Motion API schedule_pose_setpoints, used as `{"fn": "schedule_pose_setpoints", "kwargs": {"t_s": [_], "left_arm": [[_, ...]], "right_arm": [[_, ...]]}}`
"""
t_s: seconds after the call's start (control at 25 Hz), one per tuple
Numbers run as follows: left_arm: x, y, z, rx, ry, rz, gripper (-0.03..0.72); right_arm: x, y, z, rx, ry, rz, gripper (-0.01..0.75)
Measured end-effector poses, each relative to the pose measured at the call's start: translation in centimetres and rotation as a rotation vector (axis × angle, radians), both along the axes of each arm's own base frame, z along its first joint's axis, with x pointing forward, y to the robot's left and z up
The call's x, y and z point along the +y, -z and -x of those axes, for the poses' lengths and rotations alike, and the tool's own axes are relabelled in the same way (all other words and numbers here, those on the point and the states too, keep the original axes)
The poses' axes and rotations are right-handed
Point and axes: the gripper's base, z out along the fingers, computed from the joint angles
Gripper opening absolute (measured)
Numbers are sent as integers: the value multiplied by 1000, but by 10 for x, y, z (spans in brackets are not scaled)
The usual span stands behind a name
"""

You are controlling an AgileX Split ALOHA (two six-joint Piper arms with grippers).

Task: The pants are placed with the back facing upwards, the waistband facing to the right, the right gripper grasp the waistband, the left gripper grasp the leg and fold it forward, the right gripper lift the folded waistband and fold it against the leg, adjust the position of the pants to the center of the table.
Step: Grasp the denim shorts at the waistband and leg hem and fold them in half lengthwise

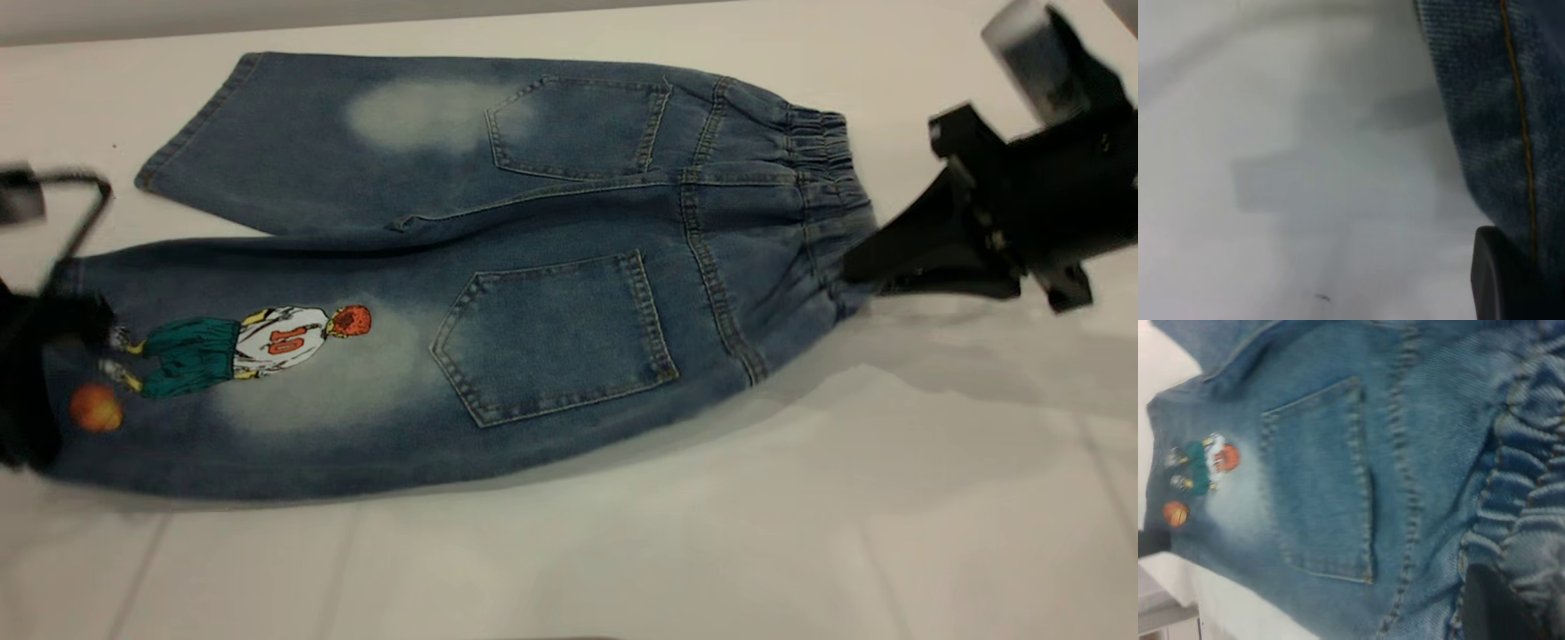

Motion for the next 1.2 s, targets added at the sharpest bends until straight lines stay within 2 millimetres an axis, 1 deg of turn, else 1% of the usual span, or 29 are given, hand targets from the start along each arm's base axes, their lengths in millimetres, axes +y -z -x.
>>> {"fn": "schedule_pose_setpoints", "kwargs": {"t_s": [0.12, 0.24, 0.36, 0.48, 0.64, 0.84, 0.96, 1.08, 1.2], "left_arm": [[-1, -35, 0, -116, 18, 13, 52], [-2, -64, 0, -207, 33, 14, 52], [-2, -88, -10, -305, 55, 8, 52], [-2, -103, -25, -371, 60, 5, 52], [-2, -111, -48, -448, 59, 1, 52], [-4, -105, -78, -485, 62, -1, 52], [-14, -102, -97, -517, 87, 4, 52], [-32, -98, -115, -551, 129, 15, 52], [-49, -87, -130, -571, 166, 23, 52]], "right_arm": [[1, -22, -1, -48, -20, 2, 37], [1, -43, -3, -111, -29, 4, 37], [0, -58, -12, -166, -32, 6, 37], [-1, -68, -29, -222, -30, 26, 37], [-7, -79, -49, -283, 5, 89, 37], [-15, -89, -68, -334, 64, 177, 37], [-18, -91, -78, -351, 103, 201, 37], [-19, -81, -90, -350, 118, 199, 37], [-20, -68, -103, -348, 124, 198, 37]]}}
